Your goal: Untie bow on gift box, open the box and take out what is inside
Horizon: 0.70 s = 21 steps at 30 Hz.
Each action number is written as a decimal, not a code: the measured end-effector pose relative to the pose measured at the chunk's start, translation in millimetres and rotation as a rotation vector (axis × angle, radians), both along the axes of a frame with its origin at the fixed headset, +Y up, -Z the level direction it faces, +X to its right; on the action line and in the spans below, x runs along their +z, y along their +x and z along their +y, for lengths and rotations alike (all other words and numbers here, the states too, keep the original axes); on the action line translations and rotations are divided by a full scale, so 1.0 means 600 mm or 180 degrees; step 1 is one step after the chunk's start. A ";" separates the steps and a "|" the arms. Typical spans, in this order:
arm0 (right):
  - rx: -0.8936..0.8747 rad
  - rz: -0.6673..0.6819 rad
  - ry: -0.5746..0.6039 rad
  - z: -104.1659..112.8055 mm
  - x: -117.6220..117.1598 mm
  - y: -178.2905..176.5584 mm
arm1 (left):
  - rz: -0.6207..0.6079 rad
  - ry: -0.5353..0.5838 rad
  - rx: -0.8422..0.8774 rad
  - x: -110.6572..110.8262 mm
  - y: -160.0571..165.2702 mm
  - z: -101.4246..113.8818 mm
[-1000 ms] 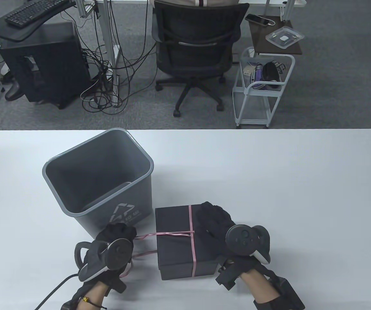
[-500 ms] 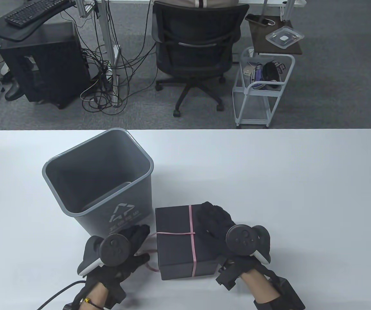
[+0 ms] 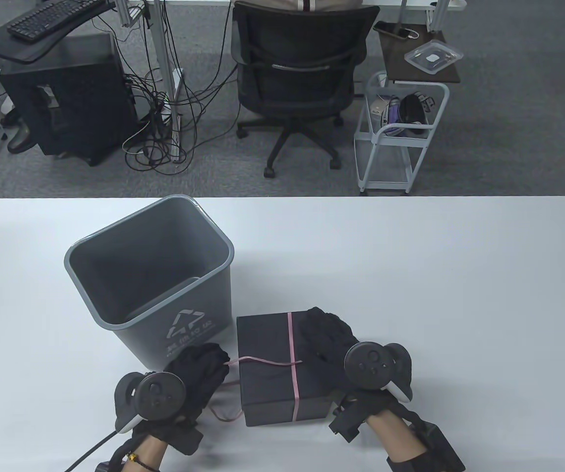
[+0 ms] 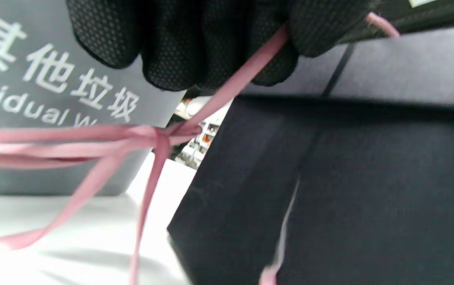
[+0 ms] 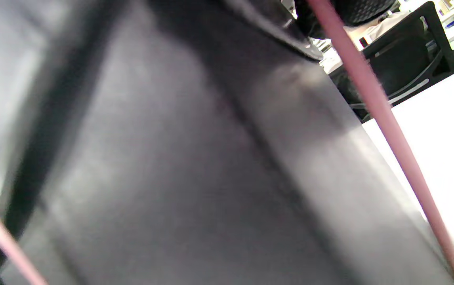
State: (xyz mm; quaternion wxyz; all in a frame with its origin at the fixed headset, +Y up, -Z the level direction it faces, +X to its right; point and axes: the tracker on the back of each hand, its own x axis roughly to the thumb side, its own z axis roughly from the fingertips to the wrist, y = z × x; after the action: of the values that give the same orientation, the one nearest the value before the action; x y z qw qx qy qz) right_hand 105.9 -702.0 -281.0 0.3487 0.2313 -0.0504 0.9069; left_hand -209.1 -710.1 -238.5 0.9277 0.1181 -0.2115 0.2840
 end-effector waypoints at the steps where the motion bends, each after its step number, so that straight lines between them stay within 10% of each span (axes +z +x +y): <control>1: -0.0012 0.0003 -0.0009 0.000 0.000 0.000 | -0.0001 0.0078 0.0050 0.003 0.000 0.003; 21: 0.0669 0.0741 0.0439 0.080 0.089 -0.068 | -0.0231 0.1385 -0.0606 0.068 0.068 0.049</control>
State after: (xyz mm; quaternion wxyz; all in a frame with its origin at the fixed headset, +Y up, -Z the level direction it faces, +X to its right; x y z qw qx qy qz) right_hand 64.9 -653.9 -227.5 0.2387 0.3621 -0.0474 0.8998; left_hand -168.5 -680.4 -197.9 0.8949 0.2845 -0.3110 0.1470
